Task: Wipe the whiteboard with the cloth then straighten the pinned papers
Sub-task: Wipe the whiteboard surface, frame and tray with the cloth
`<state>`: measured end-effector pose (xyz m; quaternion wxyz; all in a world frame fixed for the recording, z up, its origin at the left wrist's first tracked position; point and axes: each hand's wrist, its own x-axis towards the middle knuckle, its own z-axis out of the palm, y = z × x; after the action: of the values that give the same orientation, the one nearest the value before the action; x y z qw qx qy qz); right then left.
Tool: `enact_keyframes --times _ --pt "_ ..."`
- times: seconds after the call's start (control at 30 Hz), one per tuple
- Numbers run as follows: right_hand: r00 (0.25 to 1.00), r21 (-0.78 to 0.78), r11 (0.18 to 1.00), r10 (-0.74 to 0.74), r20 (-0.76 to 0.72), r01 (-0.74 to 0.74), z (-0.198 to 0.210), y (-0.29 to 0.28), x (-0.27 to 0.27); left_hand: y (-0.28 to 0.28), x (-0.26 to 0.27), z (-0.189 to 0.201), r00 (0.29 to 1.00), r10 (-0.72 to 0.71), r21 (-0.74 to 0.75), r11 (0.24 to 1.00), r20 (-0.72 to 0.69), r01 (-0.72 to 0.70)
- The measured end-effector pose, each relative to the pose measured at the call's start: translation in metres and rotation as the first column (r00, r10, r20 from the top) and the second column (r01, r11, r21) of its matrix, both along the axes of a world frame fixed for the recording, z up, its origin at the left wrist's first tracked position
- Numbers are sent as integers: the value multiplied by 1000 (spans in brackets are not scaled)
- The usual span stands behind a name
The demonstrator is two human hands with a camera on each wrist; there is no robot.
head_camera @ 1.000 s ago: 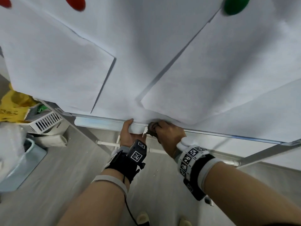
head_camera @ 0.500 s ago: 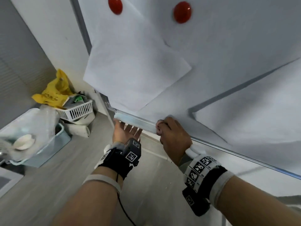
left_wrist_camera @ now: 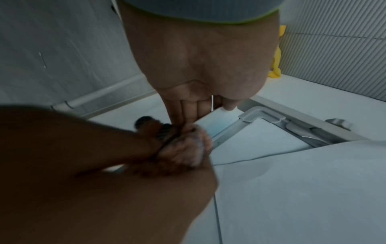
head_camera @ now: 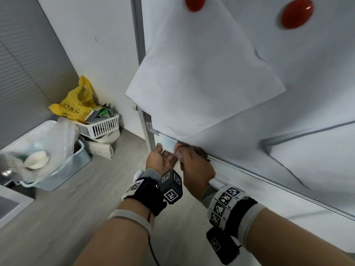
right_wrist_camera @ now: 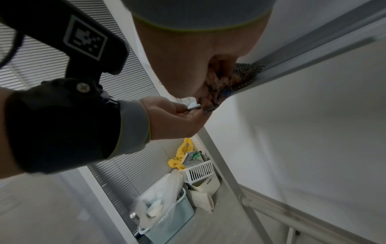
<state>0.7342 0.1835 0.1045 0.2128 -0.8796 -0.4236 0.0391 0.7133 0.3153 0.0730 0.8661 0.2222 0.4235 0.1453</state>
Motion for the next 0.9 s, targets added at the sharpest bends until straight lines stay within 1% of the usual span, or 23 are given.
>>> enact_keyframes --times 0.03,0.1,0.17,0.23,0.27,0.33,0.4,0.47,0.5,0.57,0.63,0.7,0.8,0.83,0.87,0.9 --pt "999 6 1000 30 -34 -30 0 13 2 2 -2 -3 1000 -26 25 999 -18 26" --pt "993 4 999 46 -110 -46 4 36 8 3 -5 -4 997 -72 34 997 -31 73" --pt "984 -34 995 85 -155 -91 7 51 9 6 -9 -2 995 -90 50 994 -48 92" --pt "985 -56 985 159 -65 -163 8 47 8 10 -9 2 994 -87 67 994 -73 92" --pt "984 -35 983 179 -16 -179 9 37 7 12 -7 5 993 -71 70 995 -92 77" --pt "988 54 988 144 64 -147 5 10 9 14 -3 2 990 -1 91 996 -139 14" --pt "982 103 989 86 168 -104 -6 -19 12 10 1 3 988 8 112 994 -155 9" --pt "973 134 987 58 223 -90 -15 -35 15 4 3 5 989 6 105 994 -145 9" --pt "974 141 986 52 219 -84 -16 -36 16 1 3 7 989 2 107 994 -148 14" --pt "989 132 989 49 136 -67 -11 -27 16 -2 3 9 987 8 131 991 -161 13" --pt "993 49 994 94 65 -98 -6 -7 16 1 2 6 983 17 135 991 -185 9" --pt "986 -33 986 162 34 -161 -1 16 13 3 0 6 980 -11 136 990 -199 39" --pt "985 -125 978 159 -66 -167 9 45 11 5 -5 10 985 -21 194 980 -169 54" --pt "985 -130 977 161 -69 -169 11 48 11 5 -7 12 987 -28 206 977 -161 61" --pt "984 -120 977 172 -53 -177 13 45 10 4 -8 13 984 -32 236 969 -175 74" --pt "984 -116 977 179 -24 -180 12 38 11 5 -7 13 981 -27 235 969 -191 73"
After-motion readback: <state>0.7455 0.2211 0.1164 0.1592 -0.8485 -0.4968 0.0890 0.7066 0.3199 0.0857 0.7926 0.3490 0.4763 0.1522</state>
